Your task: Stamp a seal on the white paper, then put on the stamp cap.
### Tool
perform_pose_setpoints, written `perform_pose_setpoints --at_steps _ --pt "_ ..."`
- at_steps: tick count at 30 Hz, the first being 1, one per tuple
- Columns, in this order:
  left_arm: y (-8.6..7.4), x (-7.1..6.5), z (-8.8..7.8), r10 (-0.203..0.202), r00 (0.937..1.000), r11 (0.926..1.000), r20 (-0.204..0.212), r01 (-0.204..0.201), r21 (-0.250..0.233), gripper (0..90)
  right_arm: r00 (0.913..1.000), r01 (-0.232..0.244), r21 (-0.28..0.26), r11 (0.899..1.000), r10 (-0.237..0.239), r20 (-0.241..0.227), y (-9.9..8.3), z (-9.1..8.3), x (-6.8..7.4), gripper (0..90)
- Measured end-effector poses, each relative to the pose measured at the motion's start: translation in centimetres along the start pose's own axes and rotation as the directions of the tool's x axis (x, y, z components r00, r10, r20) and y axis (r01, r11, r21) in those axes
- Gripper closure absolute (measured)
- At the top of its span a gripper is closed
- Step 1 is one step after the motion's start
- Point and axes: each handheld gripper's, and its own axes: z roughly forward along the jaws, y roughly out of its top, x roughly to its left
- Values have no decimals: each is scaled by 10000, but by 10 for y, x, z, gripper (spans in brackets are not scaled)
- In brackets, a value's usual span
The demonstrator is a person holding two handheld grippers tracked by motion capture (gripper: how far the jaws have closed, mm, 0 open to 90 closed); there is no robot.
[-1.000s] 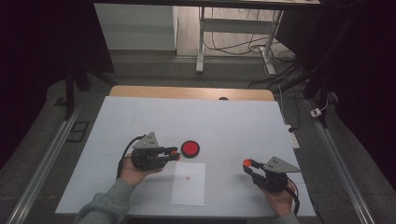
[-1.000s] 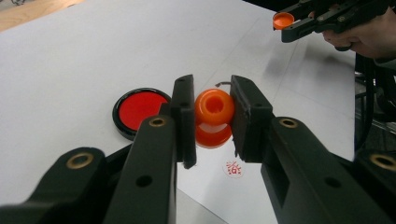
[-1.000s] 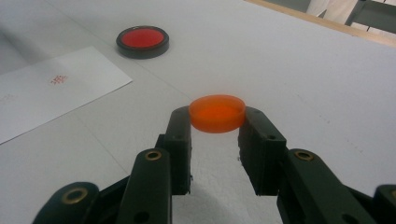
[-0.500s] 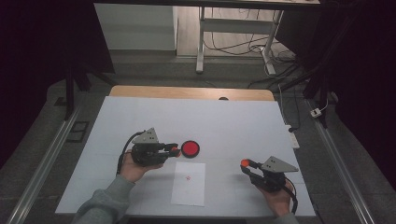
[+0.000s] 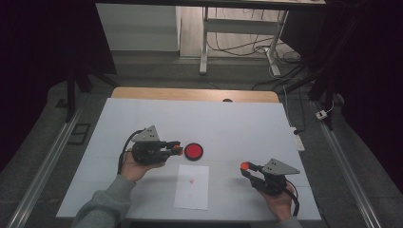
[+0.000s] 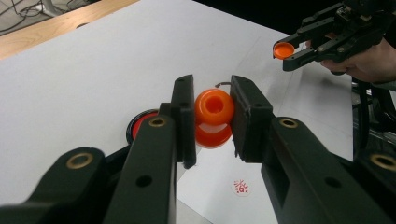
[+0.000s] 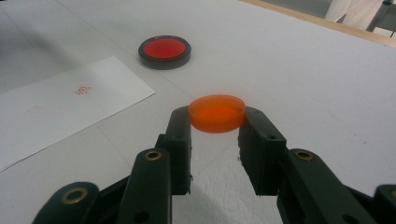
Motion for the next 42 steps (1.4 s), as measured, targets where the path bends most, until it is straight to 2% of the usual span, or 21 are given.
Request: perform_pose_setpoints --at_steps 25,42 --pt "6 -3 7 72 9999 10000 151 -72 -20 722 9993 113 16 9999 -112 -343 6 12 10 646" --pt "8 -5 11 107 9997 9999 239 -106 -26 722 9968 156 -124 9998 -165 -776 13 23 19 646"
